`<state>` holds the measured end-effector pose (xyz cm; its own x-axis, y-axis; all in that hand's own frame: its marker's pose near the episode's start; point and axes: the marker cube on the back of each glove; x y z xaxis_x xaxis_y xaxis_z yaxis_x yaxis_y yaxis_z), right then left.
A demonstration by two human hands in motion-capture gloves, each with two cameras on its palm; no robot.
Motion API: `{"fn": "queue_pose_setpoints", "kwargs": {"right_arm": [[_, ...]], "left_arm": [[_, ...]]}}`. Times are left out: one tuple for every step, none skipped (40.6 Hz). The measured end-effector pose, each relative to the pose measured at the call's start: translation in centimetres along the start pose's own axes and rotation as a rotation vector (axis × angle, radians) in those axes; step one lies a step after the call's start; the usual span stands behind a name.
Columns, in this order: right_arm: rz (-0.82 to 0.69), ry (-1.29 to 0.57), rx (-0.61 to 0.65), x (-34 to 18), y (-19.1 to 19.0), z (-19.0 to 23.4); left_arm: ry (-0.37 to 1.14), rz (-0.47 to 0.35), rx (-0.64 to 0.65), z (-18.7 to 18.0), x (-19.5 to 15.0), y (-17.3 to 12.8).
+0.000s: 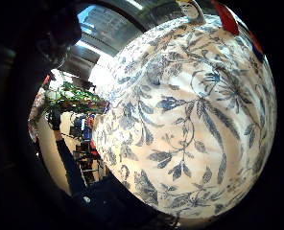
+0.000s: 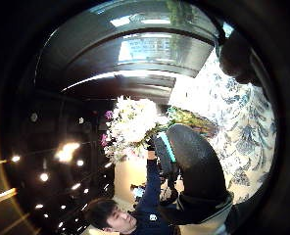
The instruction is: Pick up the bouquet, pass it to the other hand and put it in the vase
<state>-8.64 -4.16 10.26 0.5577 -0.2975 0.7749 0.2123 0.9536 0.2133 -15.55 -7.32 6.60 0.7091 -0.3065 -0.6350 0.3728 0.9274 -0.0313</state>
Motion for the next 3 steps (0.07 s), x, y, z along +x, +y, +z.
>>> {"fn": "queue_pose_setpoints", "kwargs": {"right_arm": [[-0.026, -0.035, -0.018, -0.24, 0.08, 0.15], [-0.041, -0.057, -0.03, -0.4, 0.15, 0.26], [-0.045, -0.064, -0.034, -0.46, 0.19, 0.31]], "left_arm": [[-0.006, -0.036, 0.009, -0.24, -0.33, 0.07], [-0.008, -0.051, 0.018, -0.4, -0.55, 0.1], [-0.008, -0.055, 0.023, -0.49, -0.67, 0.11]]}}
